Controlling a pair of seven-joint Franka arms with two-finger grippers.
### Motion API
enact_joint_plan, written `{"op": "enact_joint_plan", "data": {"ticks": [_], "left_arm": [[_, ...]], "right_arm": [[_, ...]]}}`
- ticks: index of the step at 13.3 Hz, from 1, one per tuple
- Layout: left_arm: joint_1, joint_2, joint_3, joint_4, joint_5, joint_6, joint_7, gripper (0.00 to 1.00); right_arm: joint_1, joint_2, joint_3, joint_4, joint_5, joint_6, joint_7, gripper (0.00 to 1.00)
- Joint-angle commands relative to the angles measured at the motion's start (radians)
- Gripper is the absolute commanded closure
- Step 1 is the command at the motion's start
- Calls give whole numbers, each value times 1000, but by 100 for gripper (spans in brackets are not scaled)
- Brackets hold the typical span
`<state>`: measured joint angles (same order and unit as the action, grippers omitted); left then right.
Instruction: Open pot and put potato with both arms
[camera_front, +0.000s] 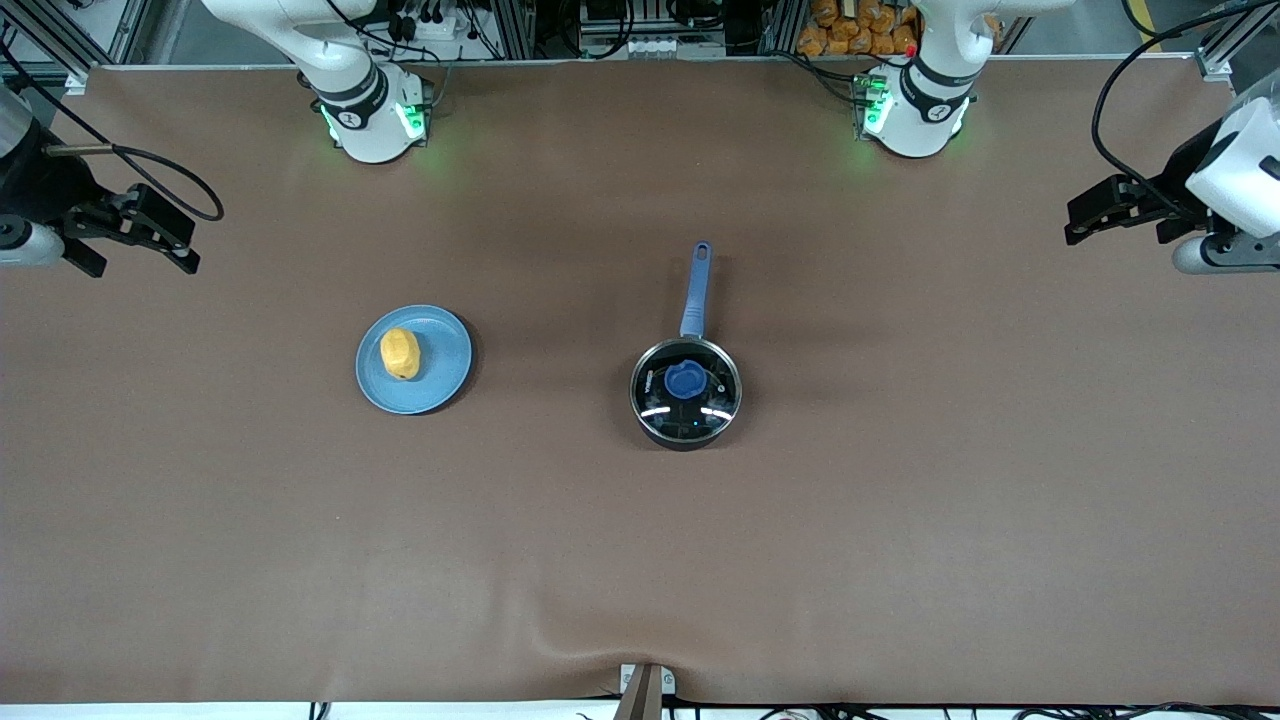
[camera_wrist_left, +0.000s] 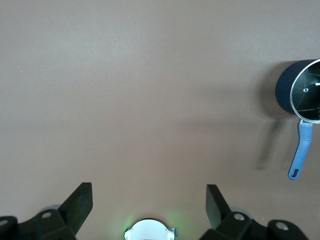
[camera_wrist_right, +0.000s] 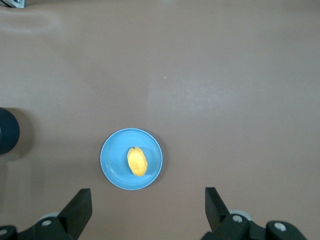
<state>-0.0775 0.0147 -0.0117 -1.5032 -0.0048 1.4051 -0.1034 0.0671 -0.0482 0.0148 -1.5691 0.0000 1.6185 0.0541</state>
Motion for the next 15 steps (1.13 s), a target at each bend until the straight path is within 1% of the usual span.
{"op": "enact_joint_plan", "data": {"ticks": [1, 9, 15], "left_arm": [[4, 7, -4, 18, 26, -5, -5, 0], [10, 16, -4, 12, 39, -6, -2, 0], [-4, 37, -8, 15, 31, 8, -9, 0]], "right_arm": [[-7, 7, 5, 18, -12, -5, 10, 0], [-9, 7, 4, 18, -12, -6, 10, 0], [-9, 7, 4, 18, -12, -6, 10, 0]]}}
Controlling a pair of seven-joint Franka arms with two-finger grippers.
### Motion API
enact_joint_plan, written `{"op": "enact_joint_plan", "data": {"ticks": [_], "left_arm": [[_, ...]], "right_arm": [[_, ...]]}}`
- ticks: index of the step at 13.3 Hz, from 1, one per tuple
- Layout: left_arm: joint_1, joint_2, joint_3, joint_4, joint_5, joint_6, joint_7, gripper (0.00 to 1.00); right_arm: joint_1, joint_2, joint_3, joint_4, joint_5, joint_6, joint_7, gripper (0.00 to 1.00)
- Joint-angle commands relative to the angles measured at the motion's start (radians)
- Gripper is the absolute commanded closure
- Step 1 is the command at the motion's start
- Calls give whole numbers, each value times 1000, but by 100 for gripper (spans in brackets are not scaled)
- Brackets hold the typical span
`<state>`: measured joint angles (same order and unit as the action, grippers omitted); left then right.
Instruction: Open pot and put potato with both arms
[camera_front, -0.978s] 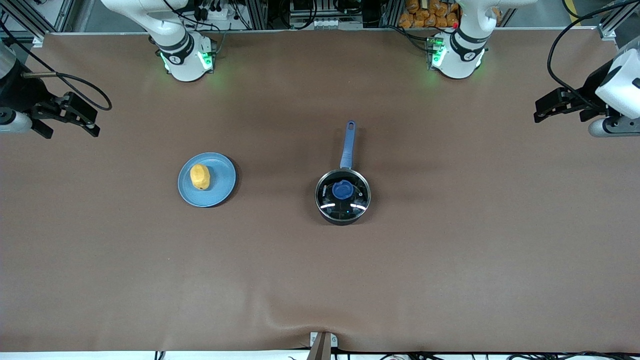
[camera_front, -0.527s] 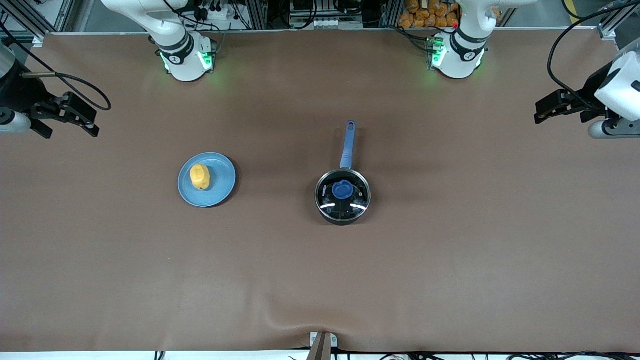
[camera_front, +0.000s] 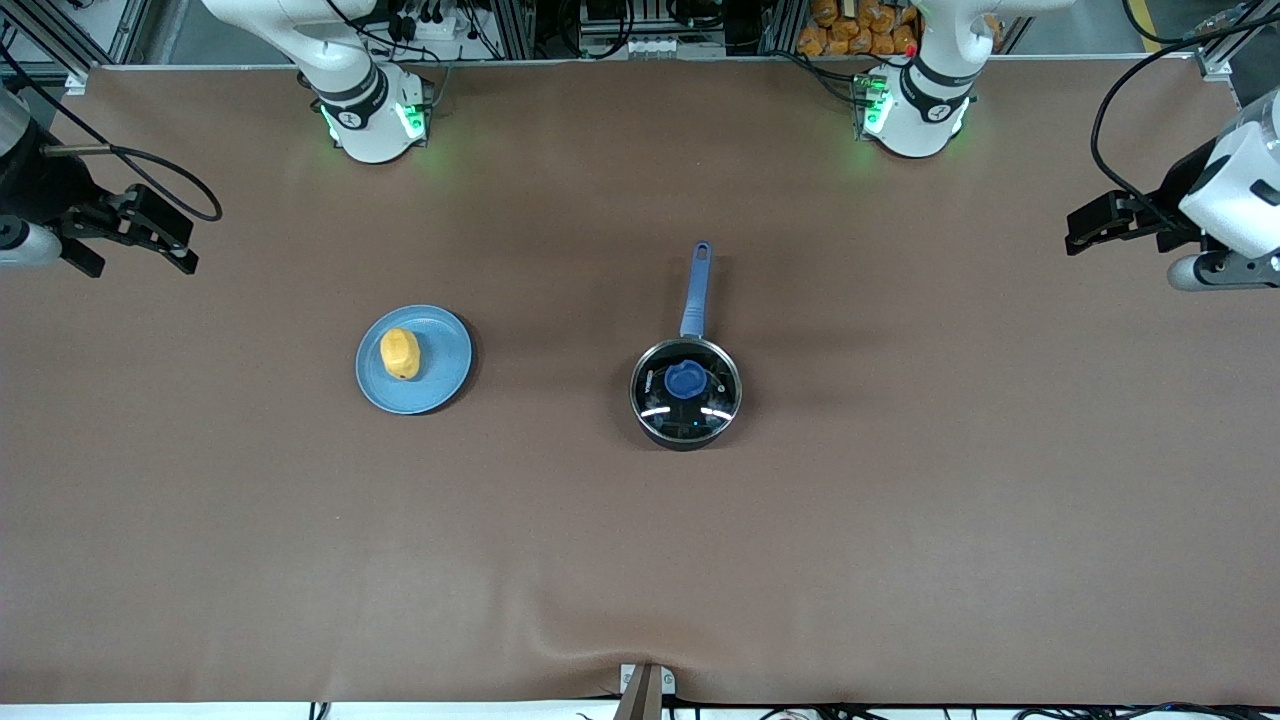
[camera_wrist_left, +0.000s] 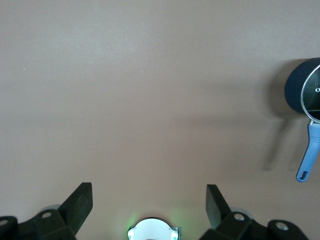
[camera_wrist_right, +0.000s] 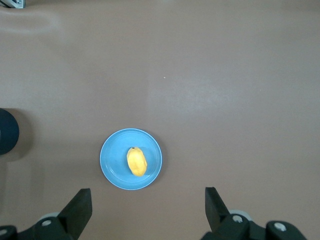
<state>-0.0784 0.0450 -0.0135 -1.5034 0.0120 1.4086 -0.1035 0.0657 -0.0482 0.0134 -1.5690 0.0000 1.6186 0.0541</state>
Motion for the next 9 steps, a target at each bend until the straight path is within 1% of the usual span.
{"op": "enact_joint_plan", "data": {"ticks": [1, 9], "left_arm": [[-3, 7, -8, 14, 13, 4, -9, 0], [-34, 33, -20, 15, 8, 32, -13, 0]], "right_arm": [[-7, 7, 5, 18, -12, -6, 10, 0], [-20, 7, 5, 18, -5, -6, 18, 0]]}}
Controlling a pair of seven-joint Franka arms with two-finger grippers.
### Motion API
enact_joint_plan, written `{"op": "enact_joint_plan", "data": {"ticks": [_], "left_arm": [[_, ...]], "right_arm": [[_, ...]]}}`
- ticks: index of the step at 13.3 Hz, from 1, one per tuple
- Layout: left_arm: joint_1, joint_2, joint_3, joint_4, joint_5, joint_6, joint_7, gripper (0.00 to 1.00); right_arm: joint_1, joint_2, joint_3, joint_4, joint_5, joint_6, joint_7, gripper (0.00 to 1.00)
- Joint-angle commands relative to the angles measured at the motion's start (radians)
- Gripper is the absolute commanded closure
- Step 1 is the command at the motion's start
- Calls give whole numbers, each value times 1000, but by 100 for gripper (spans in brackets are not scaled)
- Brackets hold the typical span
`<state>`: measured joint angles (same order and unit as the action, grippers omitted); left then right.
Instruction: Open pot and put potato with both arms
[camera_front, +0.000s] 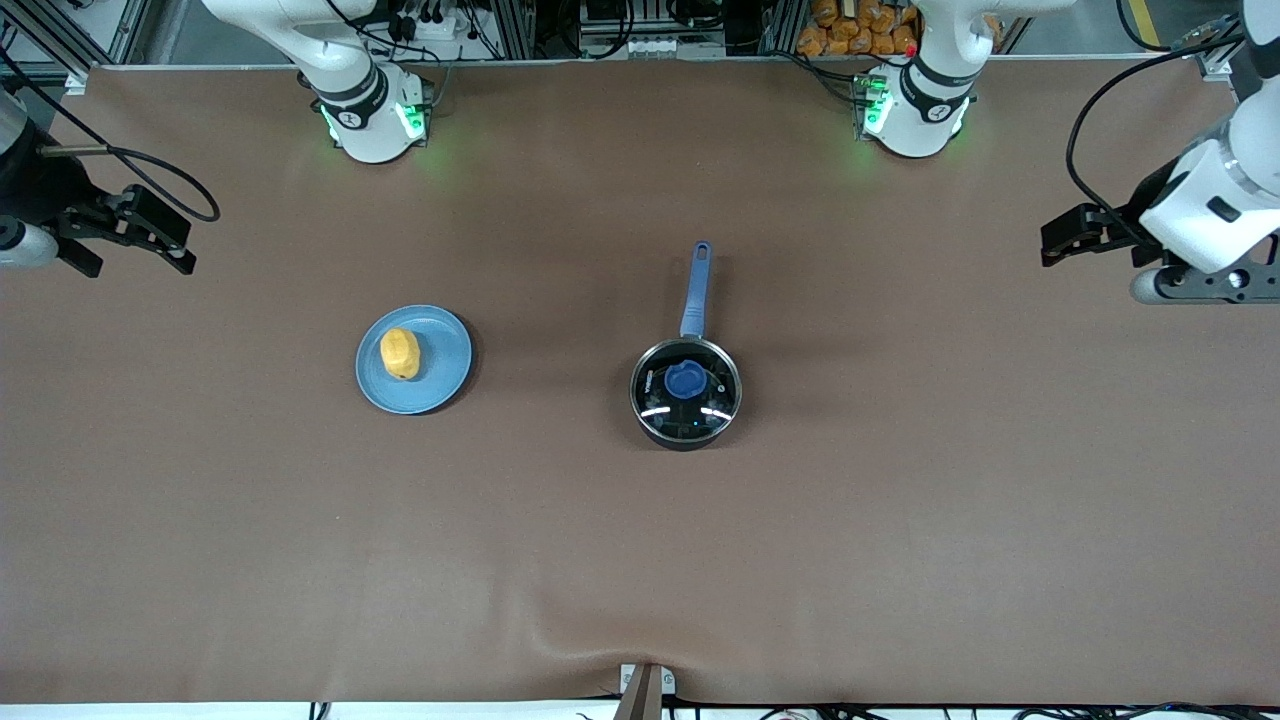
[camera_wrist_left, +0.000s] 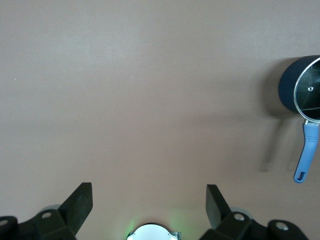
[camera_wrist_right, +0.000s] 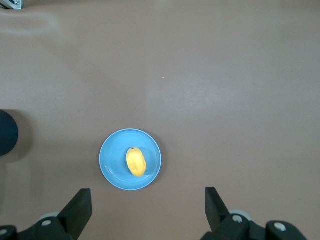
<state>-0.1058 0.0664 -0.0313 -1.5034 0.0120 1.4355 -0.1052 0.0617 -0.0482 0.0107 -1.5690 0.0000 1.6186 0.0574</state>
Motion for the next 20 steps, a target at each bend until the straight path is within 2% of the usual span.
{"op": "enact_joint_plan", "data": {"ticks": [1, 4, 7, 10, 14, 16, 20], "left_arm": [[-11, 19, -5, 17, 8, 6, -11, 0], [-78, 59, -5, 20, 5, 29, -30, 0], [-178, 113, -5, 22, -10, 91, -183, 0], [-276, 179, -5, 28, -15, 193, -247, 0], [-412, 349, -2, 167, -26, 267, -373, 0], [-437, 407, -4, 172, -26, 377, -439, 0], [-479, 506, -4, 170, -27, 492, -709, 0]], "right_arm": [[-16, 7, 8, 18, -5, -6, 15, 0], [-16, 5, 8, 18, -3, -17, 16, 0], [-16, 5, 8, 18, -3, -17, 18, 0], [-14, 5, 8, 18, -3, -17, 16, 0], [-13, 8, 11, 14, -14, -22, 2, 0], [-10, 8, 11, 12, -14, -23, 2, 0], [-13, 8, 9, 6, -12, -31, -10, 0]]}}
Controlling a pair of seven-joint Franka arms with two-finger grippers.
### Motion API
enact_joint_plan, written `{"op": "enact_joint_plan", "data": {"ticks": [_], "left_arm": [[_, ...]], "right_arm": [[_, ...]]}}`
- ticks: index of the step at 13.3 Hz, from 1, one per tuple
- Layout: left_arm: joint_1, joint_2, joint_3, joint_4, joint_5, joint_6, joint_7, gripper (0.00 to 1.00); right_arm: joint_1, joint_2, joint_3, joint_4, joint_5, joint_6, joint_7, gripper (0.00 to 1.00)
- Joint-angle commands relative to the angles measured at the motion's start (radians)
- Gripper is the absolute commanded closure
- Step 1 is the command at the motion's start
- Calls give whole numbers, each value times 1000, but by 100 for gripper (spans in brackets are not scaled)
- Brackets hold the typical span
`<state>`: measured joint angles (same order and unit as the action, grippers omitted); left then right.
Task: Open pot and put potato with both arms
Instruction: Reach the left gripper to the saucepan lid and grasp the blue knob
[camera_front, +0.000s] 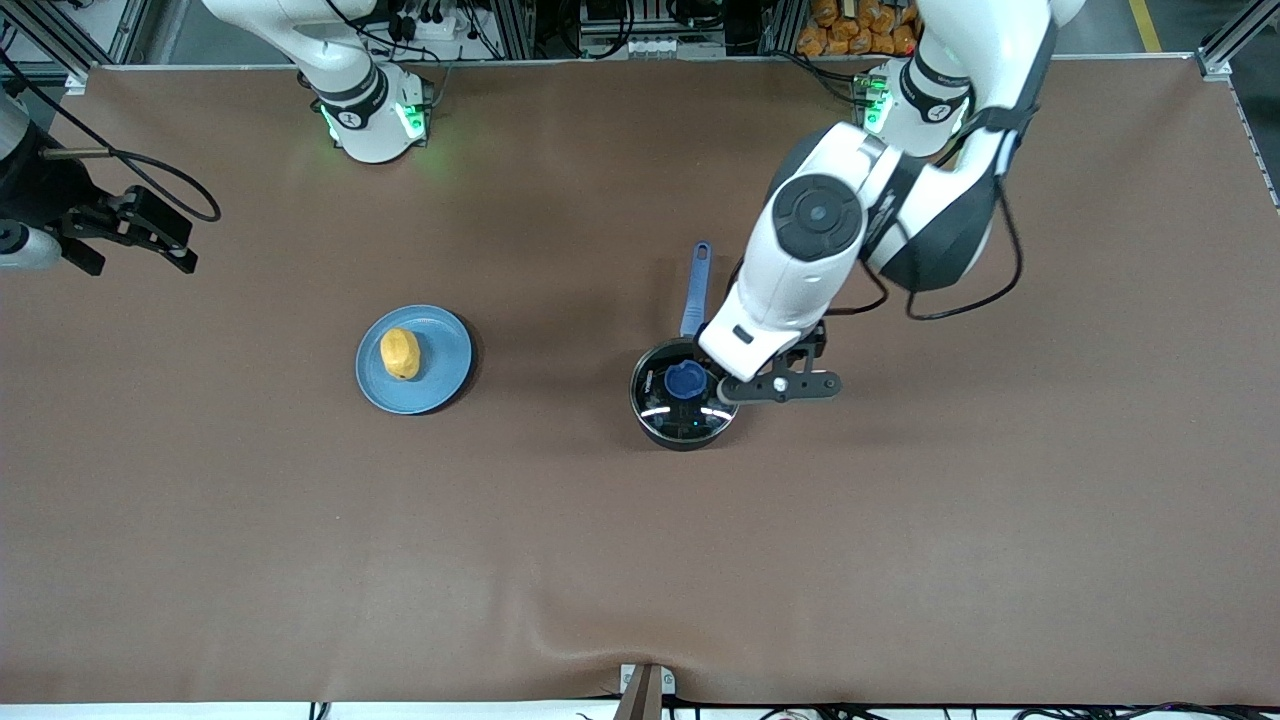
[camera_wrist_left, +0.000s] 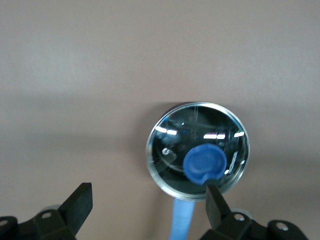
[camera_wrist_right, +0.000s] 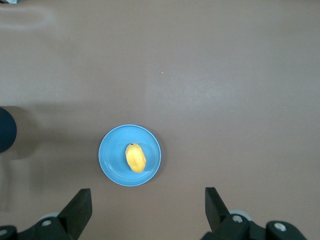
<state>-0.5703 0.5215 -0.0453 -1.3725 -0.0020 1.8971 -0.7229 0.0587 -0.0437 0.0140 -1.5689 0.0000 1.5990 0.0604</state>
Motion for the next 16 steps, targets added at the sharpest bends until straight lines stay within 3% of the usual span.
{"op": "enact_joint_plan", "data": {"ticks": [1, 6, 16], "left_arm": [[-25, 77, 8, 39, -15, 61, -142, 0], [-82, 170, 10, 39, -13, 172, -412, 0], [-103, 218, 10, 29, -15, 172, -412, 0]], "right_arm": [[-13, 4, 7, 6, -12, -11, -37, 0], [-7, 12, 4, -14, -20, 4, -40, 0], [-4, 7, 4, -43, -17, 22, -39, 0]]}}
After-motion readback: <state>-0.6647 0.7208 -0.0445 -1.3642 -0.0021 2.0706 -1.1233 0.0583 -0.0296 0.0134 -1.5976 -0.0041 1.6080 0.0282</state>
